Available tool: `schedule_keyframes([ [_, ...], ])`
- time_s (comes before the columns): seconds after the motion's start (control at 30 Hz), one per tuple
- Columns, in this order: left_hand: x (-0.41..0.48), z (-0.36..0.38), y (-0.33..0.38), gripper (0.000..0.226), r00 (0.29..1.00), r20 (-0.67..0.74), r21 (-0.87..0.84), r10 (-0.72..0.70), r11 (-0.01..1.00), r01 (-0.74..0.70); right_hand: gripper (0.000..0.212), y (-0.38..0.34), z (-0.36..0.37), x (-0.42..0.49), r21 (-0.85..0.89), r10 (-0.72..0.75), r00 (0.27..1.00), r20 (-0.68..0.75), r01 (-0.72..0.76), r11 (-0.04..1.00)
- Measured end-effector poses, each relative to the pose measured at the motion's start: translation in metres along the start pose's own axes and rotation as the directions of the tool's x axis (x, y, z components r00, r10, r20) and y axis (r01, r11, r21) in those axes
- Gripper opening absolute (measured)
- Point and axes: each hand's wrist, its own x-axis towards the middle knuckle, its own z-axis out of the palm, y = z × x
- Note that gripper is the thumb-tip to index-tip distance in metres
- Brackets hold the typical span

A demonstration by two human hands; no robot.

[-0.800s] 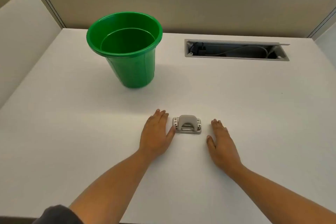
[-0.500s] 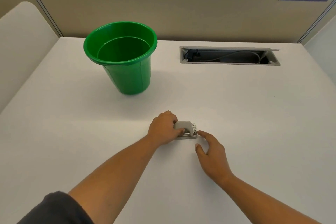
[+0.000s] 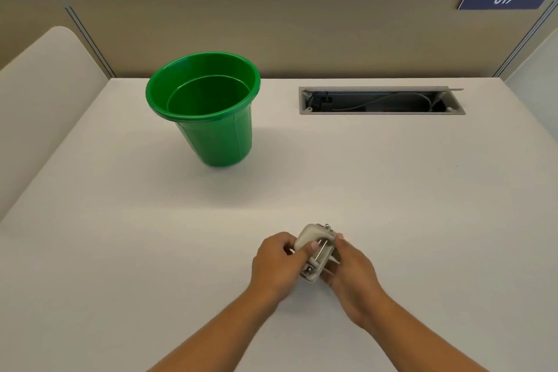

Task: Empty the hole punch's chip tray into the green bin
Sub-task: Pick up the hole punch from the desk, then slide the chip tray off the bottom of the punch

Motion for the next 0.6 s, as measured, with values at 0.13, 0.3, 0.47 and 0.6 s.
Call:
schedule_keyframes([
  [0.13, -0.036, 0.014, 0.007, 0.04, 0.996, -0.09, -0.08, -0.022, 0.997, 0.015, 0.055, -0.006, 0.007, -0.018, 0.225, 0.156, 0.98, 0.12, -0.18, 0.958],
  [0.3, -0.054, 0.012, 0.016, 0.031, 0.994, -0.09, -0.004, 0.054, 0.998, -0.055, 0.052, -0.014, 0.005, -0.032, 0.153, 0.142, 0.964, 0.223, -0.179, 0.972],
  [0.47, -0.069, 0.02, 0.031, 0.034, 0.971, -0.219, -0.002, 0.099, 0.995, -0.102, 0.047, -0.023, 0.006, -0.045, 0.158, 0.162, 0.93, 0.329, -0.223, 0.962],
  [0.6, -0.077, 0.028, 0.043, 0.037, 0.936, -0.342, -0.153, 0.082, 0.978, -0.142, 0.046, -0.033, 0.006, -0.049, 0.17, 0.174, 0.899, 0.402, -0.26, 0.951],
])
